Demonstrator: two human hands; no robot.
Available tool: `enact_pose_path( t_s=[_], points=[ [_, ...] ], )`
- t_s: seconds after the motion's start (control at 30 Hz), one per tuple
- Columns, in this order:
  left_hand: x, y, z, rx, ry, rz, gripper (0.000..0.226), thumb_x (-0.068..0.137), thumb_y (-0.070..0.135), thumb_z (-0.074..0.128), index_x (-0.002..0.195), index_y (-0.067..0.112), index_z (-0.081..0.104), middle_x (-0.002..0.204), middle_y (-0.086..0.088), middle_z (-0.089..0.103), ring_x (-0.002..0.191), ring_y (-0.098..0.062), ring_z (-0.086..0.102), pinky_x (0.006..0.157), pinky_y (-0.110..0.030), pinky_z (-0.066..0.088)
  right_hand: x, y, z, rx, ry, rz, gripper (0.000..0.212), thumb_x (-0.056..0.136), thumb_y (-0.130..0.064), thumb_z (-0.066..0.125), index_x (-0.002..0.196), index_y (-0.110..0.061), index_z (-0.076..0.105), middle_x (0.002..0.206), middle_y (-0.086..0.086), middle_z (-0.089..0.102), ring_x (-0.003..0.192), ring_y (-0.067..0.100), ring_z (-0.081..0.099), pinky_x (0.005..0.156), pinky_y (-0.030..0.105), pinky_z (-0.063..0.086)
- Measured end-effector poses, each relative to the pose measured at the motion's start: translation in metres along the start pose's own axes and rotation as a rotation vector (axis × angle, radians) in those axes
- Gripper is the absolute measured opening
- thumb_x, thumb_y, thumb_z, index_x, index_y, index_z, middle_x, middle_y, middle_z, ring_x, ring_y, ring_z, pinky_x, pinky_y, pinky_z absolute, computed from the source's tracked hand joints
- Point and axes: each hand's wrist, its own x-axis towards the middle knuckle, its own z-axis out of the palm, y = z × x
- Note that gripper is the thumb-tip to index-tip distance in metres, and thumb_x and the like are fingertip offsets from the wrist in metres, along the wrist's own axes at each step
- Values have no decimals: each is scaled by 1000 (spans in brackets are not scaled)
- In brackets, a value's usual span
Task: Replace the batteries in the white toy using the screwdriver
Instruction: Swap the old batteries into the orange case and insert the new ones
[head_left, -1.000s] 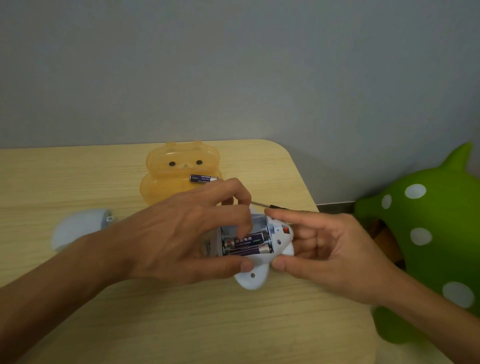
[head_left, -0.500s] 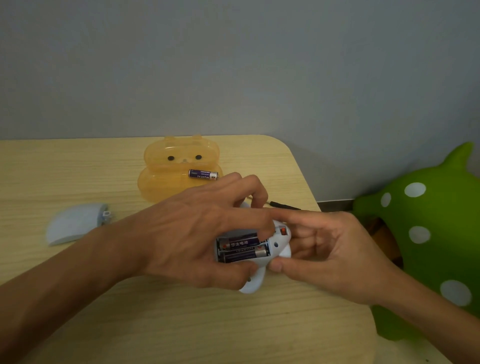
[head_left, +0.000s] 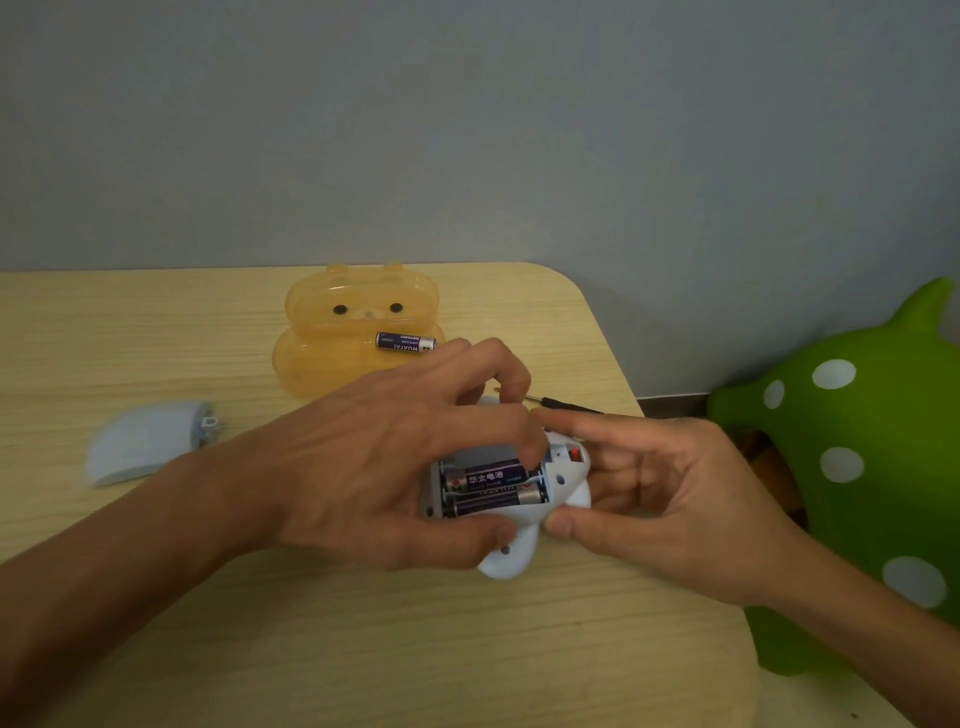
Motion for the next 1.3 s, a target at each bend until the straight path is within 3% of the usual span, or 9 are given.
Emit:
enact_pose_path(
  t_s=[0.17,0.4,0.53,0.6,0.7,0.83,0.97,1.13,1.3],
  points=[
    [6,5,1,-8,-4,25,36,86,55,66,116,38,56,125,12,40,99,-6,47,75,-32,51,0,-4,1,-21,-9,-26,61,78,-9,83,135,-24,66,112,0,84,96,24,82,84,37,66],
    [5,3,2,-29,50,37,29,90,52,67,94,33,45,122,11,42,101,-12,51,73,-33,51,-1,-2,3,-28,2,-34,62,79,-2,84,135,-24,66,112,-2,84,96,19,82,84,32,65],
    [-2,0,3,-133,93,-4,26,100,54,55,93,29,55,121,13,45,103,-9,53,76,-30,51,-2,-2,2,-33,28,-20,64,75,-12,85,135,-23,65,112,-3,84,96,19,82,83,32,65],
    [-2,-2,1,-164,123,-37,21,100,48,60,95,27,60,116,11,48,98,-14,58,73,-31,53,-3,-1,3,-44,31,-22,65,74,-13,86,135,-22,66,112,-4,83,96,20,82,83,32,66],
    [-3,-4,-4,-79,176,-63,19,93,44,70,98,26,67,110,11,51,93,-12,59,72,-30,53,-3,0,4,-42,35,-29,65,74,-12,86,135,-23,66,112,-3,84,96,19,82,83,31,66],
    [-2,2,-10,117,182,-60,24,89,46,69,98,26,78,103,10,61,83,-13,62,64,-35,54,-4,-1,6,-35,53,-25,65,74,-10,86,135,-23,66,111,-4,84,93,17,82,82,29,65],
    [-1,16,-11,336,199,-89,17,83,37,73,84,23,81,85,7,68,72,-19,66,53,-41,54,-3,0,6,-57,64,-20,65,76,-2,87,135,-22,66,110,-4,84,91,14,82,81,28,65],
    [-3,21,-14,396,191,-198,4,80,27,78,77,25,79,73,8,69,65,-20,67,49,-38,54,-3,0,6,-73,61,-16,66,76,-2,86,137,-19,65,111,-5,84,93,16,83,82,29,65],
    [-4,23,-16,427,214,-187,23,81,33,55,73,24,75,67,7,69,57,-23,66,46,-39,54,-4,0,6,-68,68,-13,66,77,-1,87,136,-20,65,111,-5,84,93,17,83,82,29,65]
  ],
)
